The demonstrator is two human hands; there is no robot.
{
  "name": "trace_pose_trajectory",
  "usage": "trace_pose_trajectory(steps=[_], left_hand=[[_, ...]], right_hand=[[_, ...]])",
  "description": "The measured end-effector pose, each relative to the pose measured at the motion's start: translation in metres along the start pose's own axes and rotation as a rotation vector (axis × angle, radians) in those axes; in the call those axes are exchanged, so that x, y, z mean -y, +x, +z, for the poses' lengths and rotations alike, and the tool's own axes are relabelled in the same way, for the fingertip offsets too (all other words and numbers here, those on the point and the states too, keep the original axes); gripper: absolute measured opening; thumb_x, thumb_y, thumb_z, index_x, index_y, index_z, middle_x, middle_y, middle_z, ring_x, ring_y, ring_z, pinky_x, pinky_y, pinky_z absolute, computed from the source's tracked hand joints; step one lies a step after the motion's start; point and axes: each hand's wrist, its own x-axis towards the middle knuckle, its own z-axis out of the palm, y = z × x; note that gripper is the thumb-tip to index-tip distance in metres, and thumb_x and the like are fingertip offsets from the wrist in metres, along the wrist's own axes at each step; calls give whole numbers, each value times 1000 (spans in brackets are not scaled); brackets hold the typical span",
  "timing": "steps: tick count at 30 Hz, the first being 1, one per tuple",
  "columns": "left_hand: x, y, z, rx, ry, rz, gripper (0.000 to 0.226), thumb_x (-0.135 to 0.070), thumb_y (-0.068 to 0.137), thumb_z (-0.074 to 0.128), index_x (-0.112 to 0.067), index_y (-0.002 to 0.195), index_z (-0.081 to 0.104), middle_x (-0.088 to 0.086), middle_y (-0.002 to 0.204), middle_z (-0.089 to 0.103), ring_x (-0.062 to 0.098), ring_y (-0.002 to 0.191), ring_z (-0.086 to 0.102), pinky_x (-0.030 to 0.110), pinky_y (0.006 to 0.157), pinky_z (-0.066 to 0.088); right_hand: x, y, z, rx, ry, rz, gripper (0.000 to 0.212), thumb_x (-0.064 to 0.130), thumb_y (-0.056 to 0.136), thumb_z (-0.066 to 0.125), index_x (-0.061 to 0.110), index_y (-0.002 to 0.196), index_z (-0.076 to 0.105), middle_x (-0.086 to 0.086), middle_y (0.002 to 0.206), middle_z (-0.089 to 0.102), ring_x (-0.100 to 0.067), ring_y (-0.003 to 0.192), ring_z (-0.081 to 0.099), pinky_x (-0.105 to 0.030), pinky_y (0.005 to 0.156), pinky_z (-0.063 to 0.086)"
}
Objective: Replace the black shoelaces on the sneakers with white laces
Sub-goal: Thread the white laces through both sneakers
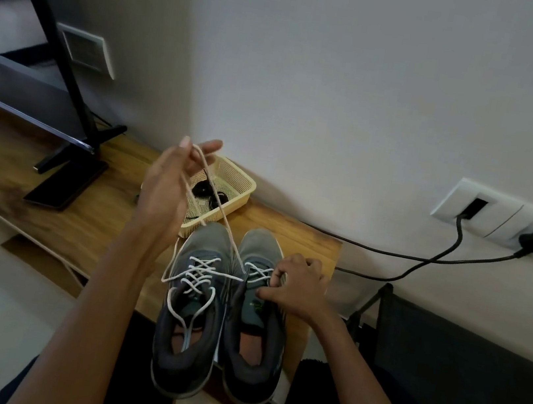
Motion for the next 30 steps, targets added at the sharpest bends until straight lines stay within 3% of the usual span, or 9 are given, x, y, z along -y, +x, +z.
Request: trace_pose_trajectory(steps=[5, 11, 20, 25, 30], left_hand=[[-28, 0, -8, -108, -264, 72, 26, -26, 99, 40, -20, 82, 59, -4, 87, 71, 12, 89, 64, 25, 79, 45], [-52, -6, -24, -205, -180, 315, 12, -15, 95, 49, -16, 100, 60, -6, 95, 69, 11, 98, 63, 30, 96, 48], [-61, -12, -25, -313, -114, 509, 17, -13, 91, 60, -10, 108, 56, 1, 94, 72, 20, 97, 68, 27, 83, 53], [-62, -15, -16, -295, -109, 495, 27, -11, 93, 55, -6, 119, 55, 1, 98, 71, 16, 89, 68, 30, 82, 54], [-41, -27, 7, -183, 62, 332, 11, -13, 92, 59, -12, 99, 67, -5, 80, 70, 6, 71, 64, 22, 71, 54]], right_hand=[[0, -2, -2, -12, -24, -18, 22, 41, 71, 70, 26, 72, 53, 11, 116, 47, -18, 118, 27, -34, 86, 18], [3, -6, 4, -66, -130, -25, 18, 38, 73, 66, 23, 76, 56, 8, 140, 39, -25, 139, 11, -46, 109, 10], [1, -21, 11, -170, -258, -75, 24, 44, 77, 63, 27, 92, 67, 12, 155, 17, -28, 143, -7, -47, 111, 3], [0, -30, 19, -267, -230, -121, 26, 38, 75, 67, 25, 97, 73, 7, 153, 28, -34, 143, 5, -50, 108, 11], [0, -28, 22, -277, -110, 12, 22, 35, 76, 67, 24, 94, 73, 10, 137, 46, -23, 131, 23, -38, 104, 19]])
